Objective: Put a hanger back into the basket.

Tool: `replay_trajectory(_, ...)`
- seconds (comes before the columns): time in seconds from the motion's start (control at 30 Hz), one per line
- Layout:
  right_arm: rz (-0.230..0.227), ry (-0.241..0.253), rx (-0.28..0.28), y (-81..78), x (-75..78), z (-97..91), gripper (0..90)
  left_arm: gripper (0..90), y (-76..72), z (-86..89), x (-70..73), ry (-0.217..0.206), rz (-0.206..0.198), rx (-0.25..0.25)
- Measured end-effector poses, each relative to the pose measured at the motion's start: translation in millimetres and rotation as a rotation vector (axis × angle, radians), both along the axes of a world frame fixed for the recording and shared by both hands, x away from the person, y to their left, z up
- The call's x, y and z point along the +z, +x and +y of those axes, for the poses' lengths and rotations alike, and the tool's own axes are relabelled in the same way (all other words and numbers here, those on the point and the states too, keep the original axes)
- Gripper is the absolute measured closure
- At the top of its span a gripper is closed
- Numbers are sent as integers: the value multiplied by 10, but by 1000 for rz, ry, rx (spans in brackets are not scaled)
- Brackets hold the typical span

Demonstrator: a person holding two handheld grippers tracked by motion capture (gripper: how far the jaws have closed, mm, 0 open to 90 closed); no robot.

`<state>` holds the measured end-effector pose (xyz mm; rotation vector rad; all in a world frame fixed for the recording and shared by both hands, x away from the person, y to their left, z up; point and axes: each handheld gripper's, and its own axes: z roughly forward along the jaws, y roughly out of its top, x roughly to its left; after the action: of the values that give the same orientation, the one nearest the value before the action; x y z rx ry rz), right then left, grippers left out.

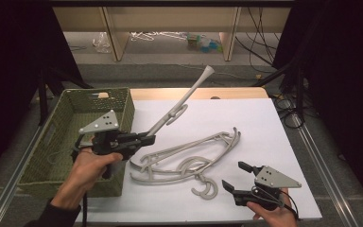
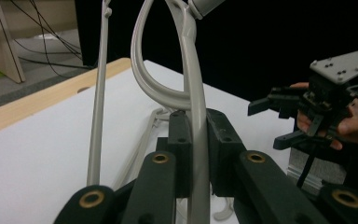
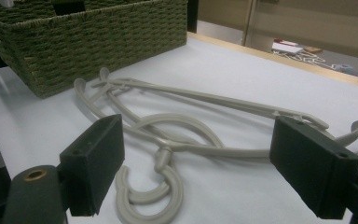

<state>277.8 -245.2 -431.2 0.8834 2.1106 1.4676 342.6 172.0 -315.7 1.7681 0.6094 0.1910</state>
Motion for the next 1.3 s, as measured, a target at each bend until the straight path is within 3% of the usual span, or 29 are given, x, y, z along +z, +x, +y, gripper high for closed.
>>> replay_trajectory(0.1,-22,-4,2,13,0,0,187,809,-5,86,46,-7,0,4)
replay_trajectory(0.2,1,1,2,0,2,2,186,809,17,225,66,-16,3,21)
replay_trajectory(0.27,-13,-3,3,6,0,-2,186,809,38,310,73,-16,1,32)
replay_trajectory(0.47,2,17,12,7,-13,14,185,809,93,579,76,-25,1,86)
replay_trajectory(0.53,-26,8,7,20,-12,6,185,809,110,666,61,-16,2,100)
replay_trajectory(0.67,-4,-20,3,2,4,-9,185,809,159,802,3,4,10,119)
replay_trajectory(0.7,-15,-7,6,10,-3,0,184,809,168,834,-9,6,17,118)
replay_trajectory(0.77,6,-3,6,-1,-1,3,185,809,185,902,-29,9,26,127)
replay_trajectory(0.8,-21,4,9,15,-11,5,185,809,192,940,-36,11,28,128)
replay_trajectory(0.87,-23,7,8,17,-12,3,185,809,199,1015,-47,14,35,142)
replay_trajectory(0.93,4,17,12,5,-9,8,185,809,205,1102,-50,23,24,159)
replay_trajectory(1.03,5,16,13,4,-11,7,185,809,203,1182,-60,26,26,177)
replay_trajectory(1.07,6,14,11,5,-9,6,185,809,197,1263,-65,59,18,176)
replay_trajectory(1.13,6,11,10,5,-8,4,185,809,188,1281,-71,45,22,178)
replay_trajectory(1.17,-21,4,6,17,-11,-1,185,809,182,1310,-74,51,21,179)
replay_trajectory(1.3,-16,1,7,15,-8,-4,185,809,164,1434,-97,68,28,182)
